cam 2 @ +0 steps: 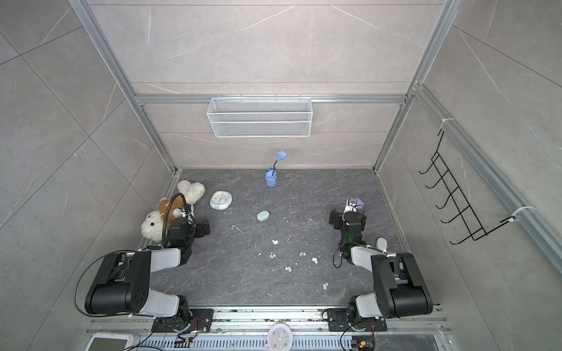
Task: Insert the wireless bluetooth earbuds into the charging case
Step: 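Move the right gripper over the lavender charging case and descend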
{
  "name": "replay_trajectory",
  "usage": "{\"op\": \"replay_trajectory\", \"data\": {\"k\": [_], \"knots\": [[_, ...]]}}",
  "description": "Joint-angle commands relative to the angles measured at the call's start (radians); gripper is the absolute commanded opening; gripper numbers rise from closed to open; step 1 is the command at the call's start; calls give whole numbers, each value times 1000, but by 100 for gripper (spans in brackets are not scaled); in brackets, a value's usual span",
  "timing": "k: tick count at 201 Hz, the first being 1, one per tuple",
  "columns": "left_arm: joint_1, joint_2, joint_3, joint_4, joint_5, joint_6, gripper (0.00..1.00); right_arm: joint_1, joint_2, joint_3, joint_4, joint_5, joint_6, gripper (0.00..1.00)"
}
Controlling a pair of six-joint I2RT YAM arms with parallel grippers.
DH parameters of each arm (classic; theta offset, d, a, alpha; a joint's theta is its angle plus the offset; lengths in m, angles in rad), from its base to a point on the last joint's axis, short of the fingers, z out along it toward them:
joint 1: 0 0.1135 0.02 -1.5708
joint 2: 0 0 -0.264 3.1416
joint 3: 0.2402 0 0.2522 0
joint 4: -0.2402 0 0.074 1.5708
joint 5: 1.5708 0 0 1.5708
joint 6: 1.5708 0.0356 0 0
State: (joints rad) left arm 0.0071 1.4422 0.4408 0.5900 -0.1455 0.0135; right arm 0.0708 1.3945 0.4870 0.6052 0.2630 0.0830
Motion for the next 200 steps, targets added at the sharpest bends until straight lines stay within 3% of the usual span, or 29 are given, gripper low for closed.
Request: {"op": "replay_trajectory", "data": {"k": [1,24,48,96,119,139,176,200], "knots": [[-1,-59,130,-229,26,-27,99,3,-80,177,-409,33,45,100],[-47,-85,164,-290,4,-17,99,-24,-59,339,-714,28,131,100],[-89,-112,187,-347,-2,-22,99,-97,12,506,-952,-58,233,100],[-127,-159,255,-475,96,-71,99,-218,258,845,-1260,-169,341,100],[-146,-172,271,-497,110,-79,99,-224,382,999,-1371,-135,382,100],[-152,-178,272,-495,125,-83,99,-232,390,980,-1301,-97,430,100],[-154,-170,272,-490,145,-80,99,-236,451,950,-1183,-195,424,100],[-153,-170,266,-486,147,-74,99,-243,472,904,-1062,-195,403,100]]}}
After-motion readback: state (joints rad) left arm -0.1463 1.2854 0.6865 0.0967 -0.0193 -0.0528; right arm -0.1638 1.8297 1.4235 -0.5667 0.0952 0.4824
